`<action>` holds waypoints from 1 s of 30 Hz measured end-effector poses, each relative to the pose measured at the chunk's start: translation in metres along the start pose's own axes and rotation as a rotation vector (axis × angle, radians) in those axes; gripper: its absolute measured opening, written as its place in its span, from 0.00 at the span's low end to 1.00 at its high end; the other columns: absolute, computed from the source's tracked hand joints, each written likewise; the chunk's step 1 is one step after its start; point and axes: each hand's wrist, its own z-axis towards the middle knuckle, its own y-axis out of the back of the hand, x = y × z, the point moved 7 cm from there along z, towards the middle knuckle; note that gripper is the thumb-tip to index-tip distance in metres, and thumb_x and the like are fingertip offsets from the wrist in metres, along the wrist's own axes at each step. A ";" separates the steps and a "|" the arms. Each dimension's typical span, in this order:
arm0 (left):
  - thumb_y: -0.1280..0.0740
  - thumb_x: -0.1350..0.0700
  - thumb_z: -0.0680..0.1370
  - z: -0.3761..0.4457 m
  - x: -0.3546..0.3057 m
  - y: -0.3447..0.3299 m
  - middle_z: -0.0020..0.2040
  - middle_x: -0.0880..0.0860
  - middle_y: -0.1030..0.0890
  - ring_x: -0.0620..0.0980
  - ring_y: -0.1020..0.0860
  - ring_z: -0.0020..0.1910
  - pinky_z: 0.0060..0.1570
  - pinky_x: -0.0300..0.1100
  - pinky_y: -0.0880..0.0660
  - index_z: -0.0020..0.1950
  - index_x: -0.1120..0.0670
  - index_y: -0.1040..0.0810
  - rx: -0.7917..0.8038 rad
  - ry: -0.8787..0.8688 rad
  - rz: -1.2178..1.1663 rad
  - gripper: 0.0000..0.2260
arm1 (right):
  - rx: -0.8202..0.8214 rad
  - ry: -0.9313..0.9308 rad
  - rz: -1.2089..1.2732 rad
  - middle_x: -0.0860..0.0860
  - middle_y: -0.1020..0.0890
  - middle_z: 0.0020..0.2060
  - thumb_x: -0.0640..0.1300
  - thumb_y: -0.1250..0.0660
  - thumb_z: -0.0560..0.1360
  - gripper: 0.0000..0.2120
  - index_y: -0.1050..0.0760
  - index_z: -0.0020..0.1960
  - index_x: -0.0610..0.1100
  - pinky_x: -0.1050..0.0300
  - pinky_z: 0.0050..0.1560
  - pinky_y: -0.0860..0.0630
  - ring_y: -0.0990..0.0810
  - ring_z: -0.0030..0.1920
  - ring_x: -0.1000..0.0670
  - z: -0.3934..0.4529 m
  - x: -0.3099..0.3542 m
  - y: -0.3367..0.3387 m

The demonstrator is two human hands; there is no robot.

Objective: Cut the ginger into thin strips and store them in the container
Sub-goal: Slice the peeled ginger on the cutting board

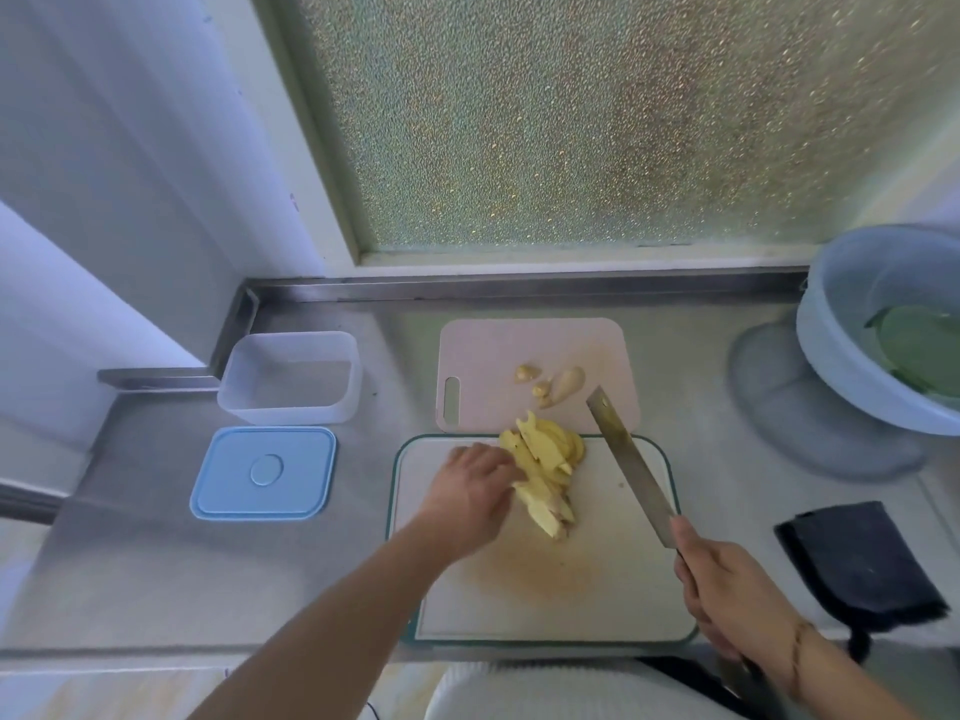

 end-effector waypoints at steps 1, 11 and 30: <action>0.33 0.56 0.73 0.000 -0.011 -0.010 0.53 0.51 0.18 0.55 0.20 0.49 0.49 0.47 0.24 0.53 0.51 0.19 0.050 -0.063 -0.010 0.10 | -0.001 -0.006 -0.001 0.49 0.39 0.22 0.64 0.46 0.76 0.26 0.39 0.33 0.44 0.65 0.21 0.43 0.43 0.19 0.52 0.001 -0.001 0.000; 0.29 0.45 0.72 0.032 -0.036 -0.001 0.62 0.53 0.21 0.60 0.24 0.61 0.61 0.52 0.30 0.58 0.49 0.19 -0.061 -0.204 0.076 0.17 | -0.032 0.020 0.032 0.48 0.41 0.23 0.63 0.47 0.76 0.26 0.39 0.34 0.41 0.65 0.21 0.45 0.44 0.20 0.53 0.001 -0.001 0.006; 0.32 0.39 0.71 0.028 -0.007 -0.022 0.69 0.49 0.27 0.57 0.26 0.64 0.58 0.51 0.24 0.65 0.41 0.24 0.516 -0.148 0.178 0.22 | -0.089 0.001 0.062 0.47 0.37 0.22 0.59 0.45 0.79 0.25 0.38 0.31 0.43 0.66 0.22 0.43 0.41 0.19 0.52 0.011 -0.018 0.016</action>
